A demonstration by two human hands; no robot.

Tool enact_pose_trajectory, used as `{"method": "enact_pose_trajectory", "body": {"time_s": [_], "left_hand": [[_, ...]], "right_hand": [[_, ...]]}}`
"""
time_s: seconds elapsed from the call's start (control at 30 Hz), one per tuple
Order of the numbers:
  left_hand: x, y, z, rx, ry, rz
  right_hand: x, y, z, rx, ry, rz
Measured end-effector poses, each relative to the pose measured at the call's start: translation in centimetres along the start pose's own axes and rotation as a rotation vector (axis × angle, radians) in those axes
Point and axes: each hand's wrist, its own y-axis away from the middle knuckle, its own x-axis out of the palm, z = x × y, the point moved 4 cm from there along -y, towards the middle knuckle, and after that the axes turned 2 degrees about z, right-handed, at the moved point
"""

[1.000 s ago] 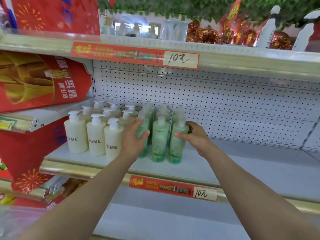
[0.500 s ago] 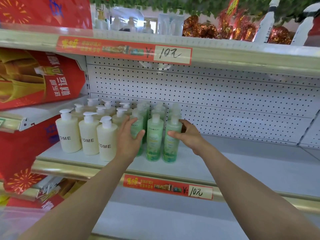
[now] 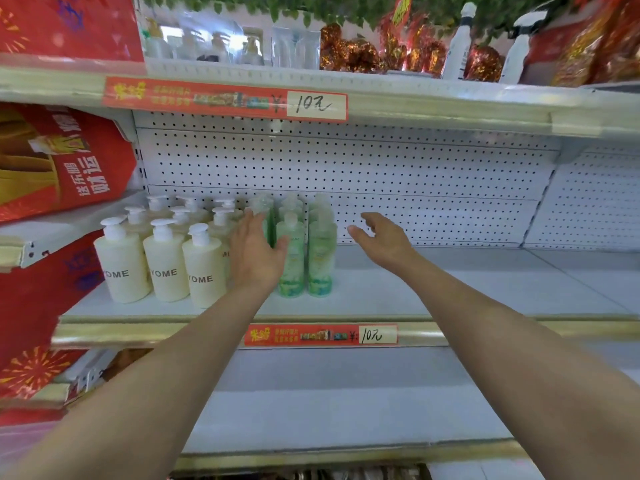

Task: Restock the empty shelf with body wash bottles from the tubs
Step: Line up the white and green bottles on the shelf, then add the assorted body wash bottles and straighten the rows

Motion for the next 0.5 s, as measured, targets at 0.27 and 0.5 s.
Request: {"method": "enact_pose_trajectory", "body": {"time_s": [0.27, 0.5], "left_hand": [[-0.8, 6.0, -5.2, 0.059, -0.058, 0.21], [1.7, 14.8, -7.6, 0.113, 0.015, 0.445]], "right_hand": [[-4.1, 8.9, 0.5, 0.106, 0.174, -0.025], [-6.3, 20.0, -2.9, 0.292, 0.219, -0.09]]}}
